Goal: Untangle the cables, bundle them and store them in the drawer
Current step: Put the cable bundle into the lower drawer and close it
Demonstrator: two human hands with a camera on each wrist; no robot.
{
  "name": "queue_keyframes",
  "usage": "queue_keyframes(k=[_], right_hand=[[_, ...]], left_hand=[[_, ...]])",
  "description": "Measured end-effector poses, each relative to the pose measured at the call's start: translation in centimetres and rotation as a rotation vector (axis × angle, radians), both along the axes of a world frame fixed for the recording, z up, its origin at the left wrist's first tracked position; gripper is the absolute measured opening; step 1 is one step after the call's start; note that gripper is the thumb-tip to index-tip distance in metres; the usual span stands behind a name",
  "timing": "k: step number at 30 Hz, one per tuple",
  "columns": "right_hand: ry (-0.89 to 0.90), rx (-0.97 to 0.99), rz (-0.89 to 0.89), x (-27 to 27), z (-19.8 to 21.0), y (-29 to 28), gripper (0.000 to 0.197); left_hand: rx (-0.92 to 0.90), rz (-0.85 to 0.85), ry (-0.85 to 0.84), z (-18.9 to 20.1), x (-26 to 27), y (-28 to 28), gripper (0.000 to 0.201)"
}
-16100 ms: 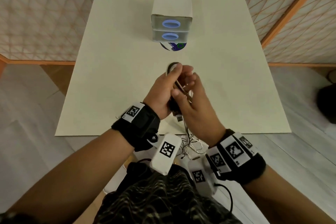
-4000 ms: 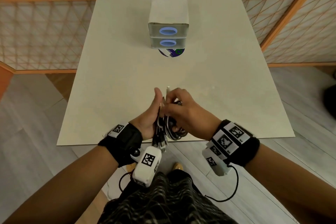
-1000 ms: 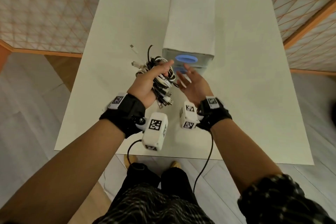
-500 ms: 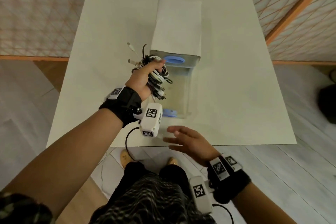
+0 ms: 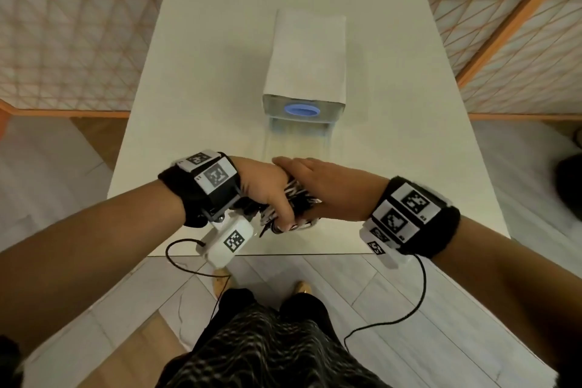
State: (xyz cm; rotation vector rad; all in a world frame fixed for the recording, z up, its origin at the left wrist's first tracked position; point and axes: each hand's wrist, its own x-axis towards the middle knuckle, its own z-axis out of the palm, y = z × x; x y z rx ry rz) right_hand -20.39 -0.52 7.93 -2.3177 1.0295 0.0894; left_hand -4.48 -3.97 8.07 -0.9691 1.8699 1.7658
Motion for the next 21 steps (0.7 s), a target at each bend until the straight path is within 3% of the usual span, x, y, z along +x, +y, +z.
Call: queue_keyframes(k=[2,3,7,12,18,21], right_hand=[[-0.068,0.057,-0.067,-0.5,0.0,-0.3,0.076],[-0.098,0.06,-0.099,-0.6,-0.1,-0.4,0.073],[-0.165,-0.054,-0.194,-0.9,-1.2,-1.4,0.06],[-0.24,-0.062,-0.318,-0.2,-2.0,-3.6,0.053],[-0.251,-0.136,-0.295,0.6,-3.0,-5.1,0.05],[-0.237,-0.146,-0.284,0.3,-3.4,-5.0,0.052]], left_hand=[[-0.064,0.043,0.021,0.3,0.1,-0.4,0.014],[-0.129,0.076,0.013,0.2,0.2,-0.8,0.02],[-0.409,0.258,0.025,-0.8,-0.2,-1.5,0.021],[-0.599,0.488,0.128,-1.9,0.4,-2.4,0.022],[-0.749,0.605,0.242,-3.5,0.7,-2.2,0.032],[-0.679,0.66,0.285,-4.0,0.8,-2.3,0.033]])
